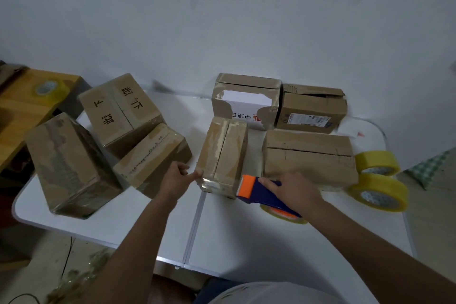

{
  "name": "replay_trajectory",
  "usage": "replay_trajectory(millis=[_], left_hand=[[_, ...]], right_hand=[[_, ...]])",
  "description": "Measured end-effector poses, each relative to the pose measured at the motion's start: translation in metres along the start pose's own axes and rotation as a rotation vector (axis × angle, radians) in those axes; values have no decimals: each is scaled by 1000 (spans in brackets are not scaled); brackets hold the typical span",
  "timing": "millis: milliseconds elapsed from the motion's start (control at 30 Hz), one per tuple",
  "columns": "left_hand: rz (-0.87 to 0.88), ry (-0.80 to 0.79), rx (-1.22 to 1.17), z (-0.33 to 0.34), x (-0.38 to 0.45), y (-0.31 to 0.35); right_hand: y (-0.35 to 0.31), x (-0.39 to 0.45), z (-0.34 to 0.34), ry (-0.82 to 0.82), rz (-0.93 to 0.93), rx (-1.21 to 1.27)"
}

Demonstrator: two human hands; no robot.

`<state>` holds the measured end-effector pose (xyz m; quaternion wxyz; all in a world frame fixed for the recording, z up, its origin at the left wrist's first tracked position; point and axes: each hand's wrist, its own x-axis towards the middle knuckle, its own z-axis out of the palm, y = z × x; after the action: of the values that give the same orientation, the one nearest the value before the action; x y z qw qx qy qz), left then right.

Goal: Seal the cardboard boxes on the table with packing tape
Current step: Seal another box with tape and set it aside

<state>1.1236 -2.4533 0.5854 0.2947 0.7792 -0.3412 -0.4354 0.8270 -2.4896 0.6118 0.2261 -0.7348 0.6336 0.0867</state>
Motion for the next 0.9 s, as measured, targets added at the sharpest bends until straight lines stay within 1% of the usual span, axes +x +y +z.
replay_trajectory(millis=[100, 267, 400, 600, 667, 733, 767, 800, 833, 867, 900], left_hand=[[8, -80, 41, -4, 5, 0], [8, -101, 28, -3, 5, -3], [0, -147, 31, -5, 6, -5], [26, -61, -6, -7, 8, -4], [20, -64, 86, -9, 8, -3], [46, -8, 223, -11, 7, -5], [97, 48, 272, -12, 3, -6], [196, 125, 308, -13, -3, -6], [362, 197, 354, -13, -11, -6], [578, 221, 432, -11, -18, -6], [788, 181, 522, -8, -23, -9]], right_hand=[[0, -4, 5, 19, 20, 17], [1, -2, 8, 3, 50, 23], [-5, 0, 8, -10, 63, 9], [-13, 0, 13, -5, 94, -37], [-13, 0, 13, 7, 91, -35], [-12, -1, 13, 30, 81, -49], [-12, -1, 12, 40, 77, -56], [-12, -1, 12, 46, 75, -61], [-13, -1, 13, 47, 74, -63], [-14, -1, 13, 46, 75, -64], [-14, -1, 14, 46, 76, -63]])
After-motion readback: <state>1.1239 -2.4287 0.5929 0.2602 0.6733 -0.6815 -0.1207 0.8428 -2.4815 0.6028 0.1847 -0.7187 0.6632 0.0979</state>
